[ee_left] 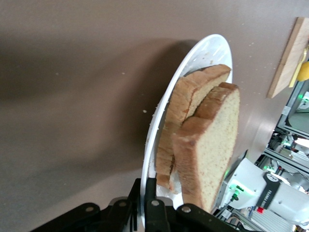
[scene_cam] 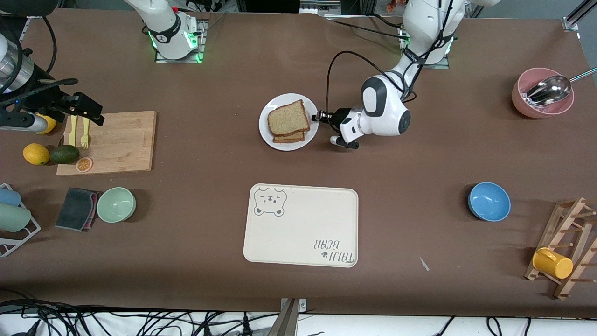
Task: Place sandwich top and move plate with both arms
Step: 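Slide the plate with the left gripper onto the bear tray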
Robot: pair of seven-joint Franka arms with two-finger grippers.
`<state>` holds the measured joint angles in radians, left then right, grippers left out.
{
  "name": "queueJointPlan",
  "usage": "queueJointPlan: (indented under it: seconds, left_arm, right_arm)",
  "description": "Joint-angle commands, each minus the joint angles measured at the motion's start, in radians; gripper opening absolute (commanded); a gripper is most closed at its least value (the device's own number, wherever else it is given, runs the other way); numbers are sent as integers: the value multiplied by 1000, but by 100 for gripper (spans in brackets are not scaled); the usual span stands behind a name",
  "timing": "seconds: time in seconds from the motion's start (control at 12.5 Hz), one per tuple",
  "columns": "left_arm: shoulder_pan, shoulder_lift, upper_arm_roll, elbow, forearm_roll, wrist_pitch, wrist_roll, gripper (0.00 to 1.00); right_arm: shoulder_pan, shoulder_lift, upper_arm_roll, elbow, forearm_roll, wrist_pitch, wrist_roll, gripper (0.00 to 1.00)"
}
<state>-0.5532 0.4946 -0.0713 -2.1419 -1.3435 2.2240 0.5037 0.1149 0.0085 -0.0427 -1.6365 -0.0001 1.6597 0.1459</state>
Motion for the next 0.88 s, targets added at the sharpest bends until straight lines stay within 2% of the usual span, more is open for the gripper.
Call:
queueJointPlan:
  seconds: [0.0,0.16,0.56,0.8]
  left_arm:
    - [7,7,60,27,-84,-123,90,0]
    - [7,7,113,28,-98,-206,140,0]
    - [16,12,176,53,-164,-305,280,0]
    - [16,54,198,155,-183,-322,271,0]
  right_arm:
    - [6,8,-3,24,-15,-15,1,100]
    - [6,8,-3,24,-15,-15,1,100]
    - [6,8,-3,24,-15,-15,1,100]
    - [6,8,-3,24,-15,-17,1,100]
